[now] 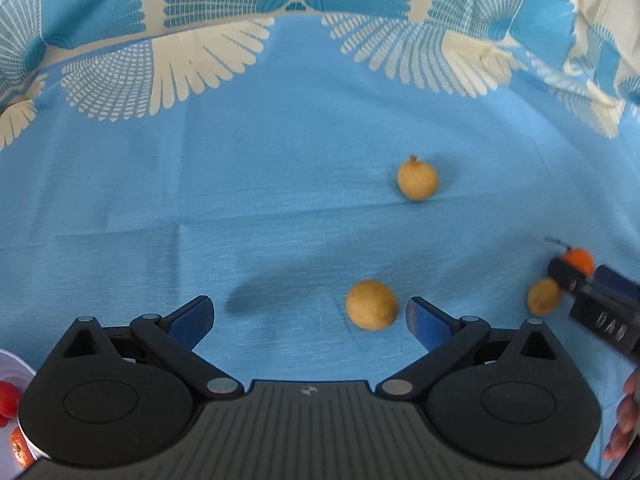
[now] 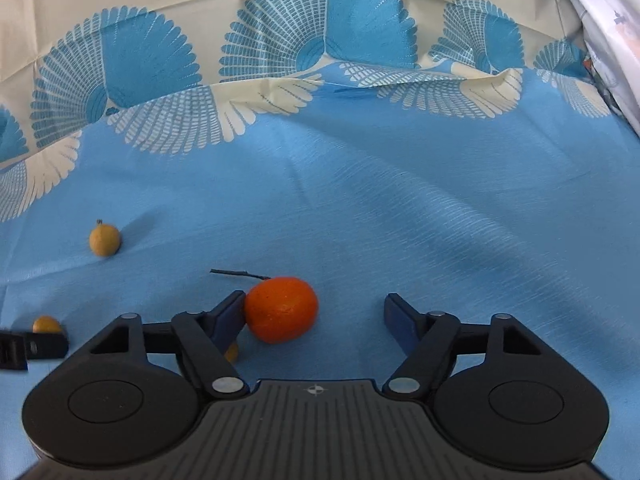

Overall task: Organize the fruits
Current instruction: 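Grasp the stemmed orange with the right gripper while the left gripper grasps a tan fruit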

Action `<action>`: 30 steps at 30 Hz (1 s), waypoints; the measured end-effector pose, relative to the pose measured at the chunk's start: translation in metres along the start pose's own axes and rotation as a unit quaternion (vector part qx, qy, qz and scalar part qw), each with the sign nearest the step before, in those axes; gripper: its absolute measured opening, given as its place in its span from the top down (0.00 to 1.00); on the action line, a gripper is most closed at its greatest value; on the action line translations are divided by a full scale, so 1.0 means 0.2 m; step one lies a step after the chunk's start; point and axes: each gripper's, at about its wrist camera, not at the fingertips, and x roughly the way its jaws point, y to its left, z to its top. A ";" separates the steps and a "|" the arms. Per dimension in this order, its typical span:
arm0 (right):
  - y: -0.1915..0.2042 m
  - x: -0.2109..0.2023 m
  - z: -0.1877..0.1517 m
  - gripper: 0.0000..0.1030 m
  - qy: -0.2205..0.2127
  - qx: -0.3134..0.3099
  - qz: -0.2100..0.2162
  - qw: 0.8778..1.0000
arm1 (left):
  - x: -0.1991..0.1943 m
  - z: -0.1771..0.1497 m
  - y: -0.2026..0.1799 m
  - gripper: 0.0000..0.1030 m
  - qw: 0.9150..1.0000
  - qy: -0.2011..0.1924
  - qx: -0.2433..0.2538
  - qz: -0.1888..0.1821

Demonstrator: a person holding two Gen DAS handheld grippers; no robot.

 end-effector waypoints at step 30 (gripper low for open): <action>0.14 -1.33 -0.43 0.63 -0.079 -0.002 0.085 0.993 | -1.30 -0.87 0.37 0.72 0.998 -0.069 -0.006 -0.006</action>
